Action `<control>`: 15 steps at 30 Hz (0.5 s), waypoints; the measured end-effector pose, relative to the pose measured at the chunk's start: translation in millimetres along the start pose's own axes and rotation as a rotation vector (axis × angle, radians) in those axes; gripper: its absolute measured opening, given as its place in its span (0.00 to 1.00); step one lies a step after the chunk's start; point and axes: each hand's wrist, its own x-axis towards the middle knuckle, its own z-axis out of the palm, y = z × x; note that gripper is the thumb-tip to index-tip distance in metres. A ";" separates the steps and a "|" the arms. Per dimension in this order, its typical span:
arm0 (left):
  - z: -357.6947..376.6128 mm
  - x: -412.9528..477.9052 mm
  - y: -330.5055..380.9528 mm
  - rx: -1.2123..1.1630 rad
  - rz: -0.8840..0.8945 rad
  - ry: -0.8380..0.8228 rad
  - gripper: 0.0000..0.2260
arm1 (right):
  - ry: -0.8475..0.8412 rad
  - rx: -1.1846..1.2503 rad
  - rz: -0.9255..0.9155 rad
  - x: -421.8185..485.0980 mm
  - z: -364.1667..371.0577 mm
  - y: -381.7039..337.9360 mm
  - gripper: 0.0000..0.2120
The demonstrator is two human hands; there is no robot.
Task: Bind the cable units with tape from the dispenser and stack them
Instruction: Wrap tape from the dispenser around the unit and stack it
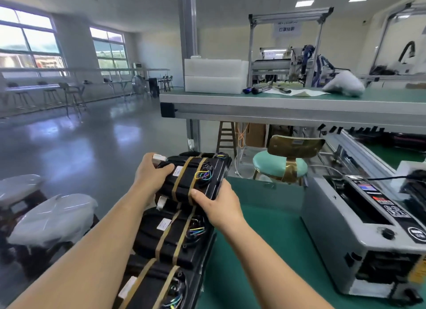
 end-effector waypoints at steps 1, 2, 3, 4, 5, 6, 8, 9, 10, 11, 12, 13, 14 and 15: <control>0.4 3.1 -3.1 -0.014 -0.003 -0.006 0.20 | 0.004 -0.013 -0.002 2.9 2.6 3.2 0.25; 1.2 5.4 -5.9 -0.021 -0.005 -0.022 0.23 | 0.008 -0.028 -0.009 4.7 3.8 6.9 0.25; 2.1 6.8 -8.5 -0.019 -0.006 -0.041 0.27 | 0.010 -0.050 -0.013 5.5 4.4 11.6 0.25; 3.3 7.5 -10.4 -0.009 -0.005 -0.058 0.30 | 0.009 -0.074 -0.010 5.7 4.4 16.3 0.26; 4.9 7.9 -11.9 0.000 -0.003 -0.068 0.32 | 0.002 -0.097 -0.001 5.4 4.0 20.7 0.28; 6.6 7.8 -13.3 0.003 -0.003 -0.070 0.33 | -0.013 -0.111 0.011 4.7 4.2 24.5 0.31; 10.0 6.9 -15.2 0.024 -0.007 -0.058 0.34 | -0.041 -0.111 0.023 2.6 4.9 30.1 0.34; 11.5 6.7 -16.1 0.049 -0.015 -0.046 0.35 | -0.044 -0.103 0.016 1.9 5.1 31.7 0.33; 12.8 6.2 -16.9 0.071 -0.027 -0.035 0.35 | -0.045 -0.095 0.005 1.2 5.0 32.3 0.30; 13.5 5.4 -17.8 0.088 -0.038 -0.027 0.36 | -0.047 -0.085 0.001 0.4 4.9 32.1 0.27; 13.5 4.8 -18.7 0.098 -0.047 -0.019 0.38 | -0.052 -0.070 0.001 -0.6 4.9 31.5 0.26; 12.9 4.2 -19.3 0.101 -0.053 -0.007 0.40 | -0.059 -0.053 0.005 -1.2 5.0 31.5 0.26; 11.9 3.4 -19.4 0.098 -0.060 0.003 0.41 | -0.063 -0.040 0.010 -1.7 5.2 31.7 0.27; 11.0 2.5 -19.4 0.097 -0.063 0.009 0.42 | -0.064 -0.032 0.015 -2.5 5.1 32.2 0.28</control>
